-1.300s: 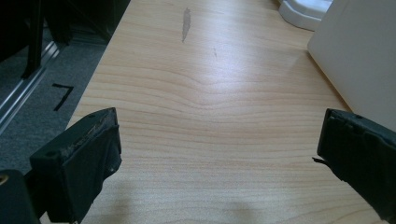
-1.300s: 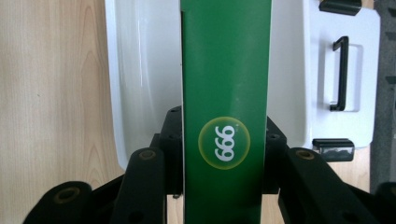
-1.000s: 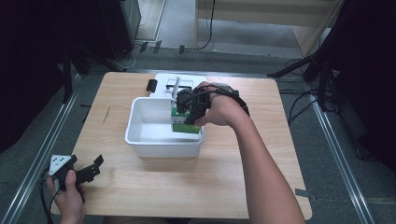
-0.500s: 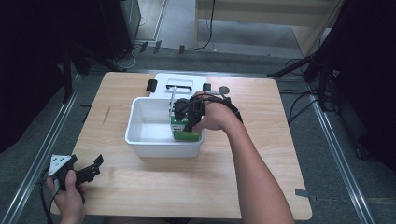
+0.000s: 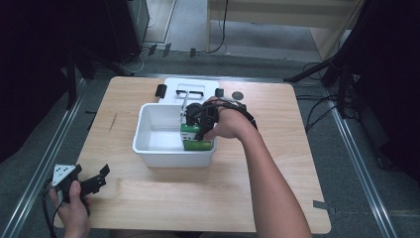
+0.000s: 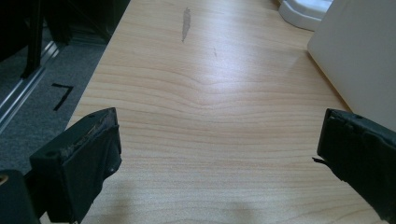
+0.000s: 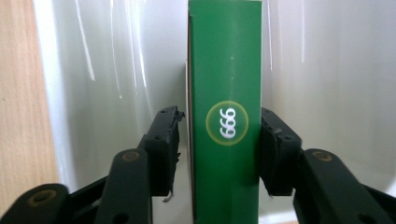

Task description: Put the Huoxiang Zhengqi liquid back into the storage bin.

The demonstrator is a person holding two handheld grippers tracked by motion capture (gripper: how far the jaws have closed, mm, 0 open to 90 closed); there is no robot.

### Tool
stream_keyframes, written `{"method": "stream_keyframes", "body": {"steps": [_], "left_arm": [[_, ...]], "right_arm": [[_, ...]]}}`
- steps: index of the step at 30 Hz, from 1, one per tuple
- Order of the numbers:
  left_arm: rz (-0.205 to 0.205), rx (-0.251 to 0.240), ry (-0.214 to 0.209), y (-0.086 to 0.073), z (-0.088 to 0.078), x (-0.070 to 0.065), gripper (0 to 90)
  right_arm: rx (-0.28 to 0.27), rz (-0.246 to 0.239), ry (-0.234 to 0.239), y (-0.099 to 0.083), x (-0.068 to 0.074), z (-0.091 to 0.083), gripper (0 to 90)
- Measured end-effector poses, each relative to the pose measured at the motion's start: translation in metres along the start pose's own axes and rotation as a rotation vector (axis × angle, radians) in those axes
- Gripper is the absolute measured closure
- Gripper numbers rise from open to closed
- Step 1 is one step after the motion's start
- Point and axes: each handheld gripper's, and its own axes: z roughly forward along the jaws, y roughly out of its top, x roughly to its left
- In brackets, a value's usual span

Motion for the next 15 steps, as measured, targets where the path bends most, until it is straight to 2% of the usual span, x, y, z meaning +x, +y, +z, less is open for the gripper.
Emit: {"method": "stream_keyframes", "body": {"steps": [2, 6, 7, 9, 10, 12, 15], "left_arm": [[0.000, 0.000, 0.000, 0.000, 0.000, 0.000, 0.6], [0.002, 0.001, 0.000, 0.000, 0.000, 0.000, 0.6], [0.001, 0.001, 0.000, 0.000, 0.000, 0.000, 0.6], [0.000, 0.001, 0.000, 0.000, 0.000, 0.000, 0.6], [0.001, 0.001, 0.000, 0.000, 0.000, 0.000, 0.6], [0.001, 0.002, 0.001, 0.000, 0.000, 0.000, 0.6], [0.001, 0.002, 0.001, 0.000, 0.000, 0.000, 0.6]], "right_arm": [[-0.013, 0.005, -0.001, -0.001, 0.000, -0.002, 51.3], [-0.050, 0.045, -0.013, -0.006, 0.000, -0.011, 44.2], [-0.079, 0.088, -0.018, -0.009, 0.000, -0.018, 39.6], [-0.088, 0.104, -0.023, -0.010, 0.000, -0.020, 38.6], [-0.119, 0.126, -0.031, -0.011, -0.001, -0.027, 36.4], [-0.130, 0.142, -0.037, -0.012, 0.000, -0.031, 34.6], [-0.183, 0.188, -0.055, -0.014, 0.001, -0.042, 30.3]]}}
